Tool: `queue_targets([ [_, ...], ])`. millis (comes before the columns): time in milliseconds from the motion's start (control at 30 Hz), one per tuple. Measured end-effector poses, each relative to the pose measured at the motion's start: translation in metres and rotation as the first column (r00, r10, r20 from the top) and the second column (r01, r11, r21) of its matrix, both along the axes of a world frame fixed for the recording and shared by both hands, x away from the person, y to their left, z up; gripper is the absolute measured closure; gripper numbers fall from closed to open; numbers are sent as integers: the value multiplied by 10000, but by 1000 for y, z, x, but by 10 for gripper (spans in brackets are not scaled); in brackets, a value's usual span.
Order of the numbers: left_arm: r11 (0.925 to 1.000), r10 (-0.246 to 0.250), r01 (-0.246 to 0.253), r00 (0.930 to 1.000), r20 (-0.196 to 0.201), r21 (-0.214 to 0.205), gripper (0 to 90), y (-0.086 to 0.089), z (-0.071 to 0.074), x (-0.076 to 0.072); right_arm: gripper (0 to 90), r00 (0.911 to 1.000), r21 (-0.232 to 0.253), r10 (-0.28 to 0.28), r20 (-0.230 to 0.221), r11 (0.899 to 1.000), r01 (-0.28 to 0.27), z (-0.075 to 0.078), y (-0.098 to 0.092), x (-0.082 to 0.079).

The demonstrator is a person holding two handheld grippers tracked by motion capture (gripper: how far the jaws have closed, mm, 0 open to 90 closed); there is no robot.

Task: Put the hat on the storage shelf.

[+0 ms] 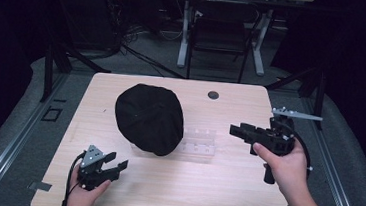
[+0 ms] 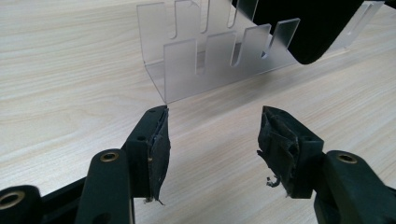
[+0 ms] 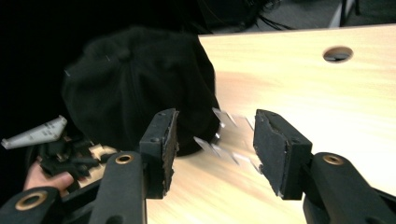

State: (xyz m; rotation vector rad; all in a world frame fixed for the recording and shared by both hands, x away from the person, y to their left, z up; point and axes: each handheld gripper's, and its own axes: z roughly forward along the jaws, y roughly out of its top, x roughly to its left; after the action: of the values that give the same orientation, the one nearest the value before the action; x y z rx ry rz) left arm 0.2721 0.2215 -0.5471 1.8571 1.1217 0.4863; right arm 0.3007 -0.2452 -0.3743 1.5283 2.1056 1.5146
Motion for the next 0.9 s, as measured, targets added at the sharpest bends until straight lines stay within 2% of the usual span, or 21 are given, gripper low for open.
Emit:
queue_targets([
  [33, 10000, -6, 6, 10000, -6, -2, 430, 0, 0, 0, 490, 9999, -33, -31, 167, 10000, 32, -3, -1, -3],
  [100, 10000, -6, 6, 10000, -14, 5, 430, 0, 0, 0, 490, 9999, 201, 3, 134, 9998, -6, -10, -4, -7],
  [167, 10000, 4, -4, 10000, -23, 0, 429, 1, -1, 0, 490, 9999, 163, -20, 161, 9999, 17, -13, -5, -9],
  [200, 10000, 15, -15, 10000, -5, -40, 429, 1, -1, 0, 490, 9991, -5, -103, 405, 9999, 103, -20, -7, -13],
  [300, 10000, 40, -40, 10000, -19, -28, 429, 2, -1, 0, 489, 9983, -141, -131, 567, 9998, 140, -32, -8, -19],
  [433, 10000, 60, -60, 10000, -36, -65, 430, 2, -3, 0, 480, 9977, -664, -150, 668, 9976, 194, -50, -10, -26],
  [500, 10000, 41, -41, 10000, -34, -40, 430, 2, -3, 0, 477, 9963, -752, -278, 818, 9966, 340, -60, -10, -31],
  [767, 10000, 26, -26, 10000, -34, -23, 429, 2, -4, 0, 458, 9870, -1569, -377, 1563, 9856, 625, -100, -7, -46],
  [900, 10000, 6, -6, 10000, -21, -29, 429, 2, -4, 0, 458, 9837, -1628, -629, 1684, 9825, 906, -121, -10, -49],
])
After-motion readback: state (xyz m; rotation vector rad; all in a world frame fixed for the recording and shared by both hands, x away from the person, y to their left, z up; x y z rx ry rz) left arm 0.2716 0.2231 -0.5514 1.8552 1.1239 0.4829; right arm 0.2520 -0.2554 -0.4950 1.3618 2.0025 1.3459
